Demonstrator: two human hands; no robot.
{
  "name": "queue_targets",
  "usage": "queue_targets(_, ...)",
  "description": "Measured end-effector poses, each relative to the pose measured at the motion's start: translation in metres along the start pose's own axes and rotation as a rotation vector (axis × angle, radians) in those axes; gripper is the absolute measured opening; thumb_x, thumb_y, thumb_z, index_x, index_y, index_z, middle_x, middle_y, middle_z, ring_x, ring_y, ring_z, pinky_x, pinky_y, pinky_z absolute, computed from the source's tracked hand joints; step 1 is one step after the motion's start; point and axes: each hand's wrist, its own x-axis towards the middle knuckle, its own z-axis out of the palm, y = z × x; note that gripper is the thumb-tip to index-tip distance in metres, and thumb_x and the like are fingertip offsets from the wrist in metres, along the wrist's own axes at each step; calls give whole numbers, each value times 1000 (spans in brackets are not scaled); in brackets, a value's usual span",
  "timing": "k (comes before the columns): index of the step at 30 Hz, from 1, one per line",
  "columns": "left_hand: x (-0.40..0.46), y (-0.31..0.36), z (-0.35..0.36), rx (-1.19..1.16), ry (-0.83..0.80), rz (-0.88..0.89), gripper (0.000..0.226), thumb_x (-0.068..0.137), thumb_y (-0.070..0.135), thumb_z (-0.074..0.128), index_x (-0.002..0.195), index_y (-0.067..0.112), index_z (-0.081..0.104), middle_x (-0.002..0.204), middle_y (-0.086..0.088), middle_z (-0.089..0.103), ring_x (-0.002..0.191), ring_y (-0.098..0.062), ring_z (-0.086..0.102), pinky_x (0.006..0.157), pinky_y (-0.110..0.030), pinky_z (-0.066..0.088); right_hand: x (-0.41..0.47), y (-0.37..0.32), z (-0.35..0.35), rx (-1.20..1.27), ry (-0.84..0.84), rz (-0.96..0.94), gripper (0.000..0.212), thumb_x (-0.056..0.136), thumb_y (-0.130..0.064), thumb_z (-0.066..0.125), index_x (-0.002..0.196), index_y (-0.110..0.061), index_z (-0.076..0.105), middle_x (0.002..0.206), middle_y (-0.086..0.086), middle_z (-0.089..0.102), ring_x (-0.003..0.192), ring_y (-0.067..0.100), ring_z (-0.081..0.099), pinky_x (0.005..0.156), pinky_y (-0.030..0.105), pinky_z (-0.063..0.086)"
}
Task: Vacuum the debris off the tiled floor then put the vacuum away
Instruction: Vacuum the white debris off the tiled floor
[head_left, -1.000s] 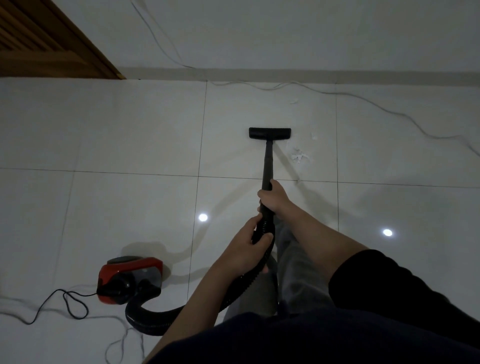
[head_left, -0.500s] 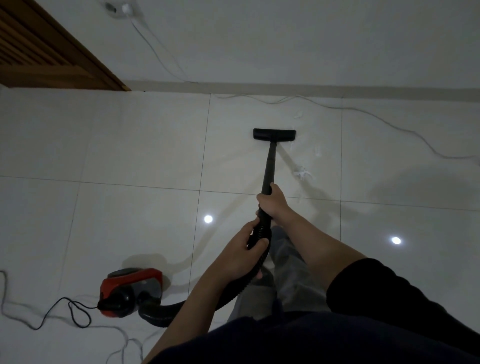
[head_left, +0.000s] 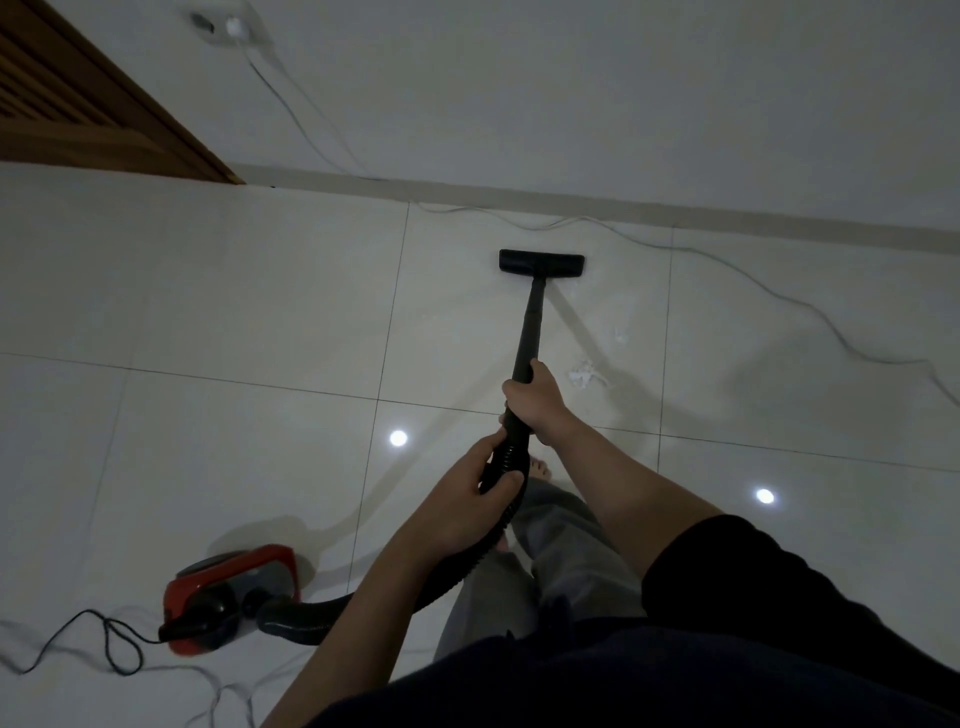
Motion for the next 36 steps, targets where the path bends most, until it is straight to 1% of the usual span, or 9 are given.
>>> queue_targets(2, 7, 3, -3, -8, 8, -1, 53, 99, 26, 49, 148, 30, 29, 102, 2, 58, 68, -10, 59, 62, -23, 49, 6, -7, -2, -8, 5, -12, 74, 92, -8, 50, 157, -17, 17, 109, 12, 52, 73, 25, 59, 68, 42, 58)
queue_targets(5, 15, 12, -5, -24, 1, -13, 54, 99, 26, 49, 148, 32, 28, 111, -7, 57, 61, -12, 62, 57, -24, 51, 12, -20, -7, -5, 4, -14, 75, 94, -7, 48, 158, -20, 14, 109, 12, 53, 66, 22, 60, 59, 35, 54)
queue_targets(7, 24, 18, -8, -36, 4, -25, 54, 99, 26, 49, 148, 33, 28, 107, -4, 57, 59, -12, 63, 54, -22, 51, 16, -30, -11, -8, 1, -13, 75, 94, -6, 48, 159, -19, 13, 109, 12, 53, 63, 21, 59, 55, 32, 51)
queue_targets(11, 43, 25, -16, 13, 10, -10, 54, 98, 30, 50, 148, 32, 29, 102, -3, 60, 67, -12, 62, 68, -33, 54, 28, -45, -14, -18, 17, -18, 71, 94, -6, 48, 157, -15, 18, 107, 13, 52, 60, 20, 58, 50, 30, 50)
queue_targets(14, 51, 31, -21, 12, 5, -16, 53, 98, 29, 49, 148, 29, 29, 94, 3, 60, 63, -12, 63, 63, -29, 53, 35, -53, -16, -23, 14, -12, 72, 94, -5, 48, 158, -15, 16, 102, 13, 54, 61, 21, 58, 51, 29, 49)
queue_targets(20, 60, 41, -25, -26, -2, -28, 54, 99, 25, 49, 148, 26, 28, 89, -3, 61, 54, -17, 64, 58, -31, 57, 47, -60, -18, -49, 15, -10, 66, 93, -6, 48, 154, -11, 23, 85, 7, 54, 59, 20, 58, 50, 30, 49)
queue_targets(27, 74, 46, -28, -44, -2, -49, 54, 99, 24, 48, 148, 26, 28, 90, -4, 61, 52, -17, 64, 57, -30, 55, 59, -69, -20, -70, 11, -17, 67, 93, -6, 48, 154, -11, 21, 101, 13, 55, 63, 21, 59, 52, 31, 50)
queue_targets(32, 84, 50, -27, 11, 32, -22, 52, 97, 28, 49, 147, 26, 32, 96, -2, 61, 64, -16, 64, 70, -36, 56, 65, -77, -25, -92, 31, -31, 64, 93, -6, 49, 152, -10, 25, 103, 15, 57, 64, 22, 60, 46, 25, 48)
queue_targets(36, 87, 55, -25, 24, 35, -9, 54, 96, 30, 50, 147, 26, 31, 100, -3, 61, 67, -18, 64, 73, -40, 57, 65, -82, -30, -84, 29, -42, 41, 92, -7, 49, 127, -23, 34, 105, 15, 57, 61, 21, 61, 42, 22, 47)
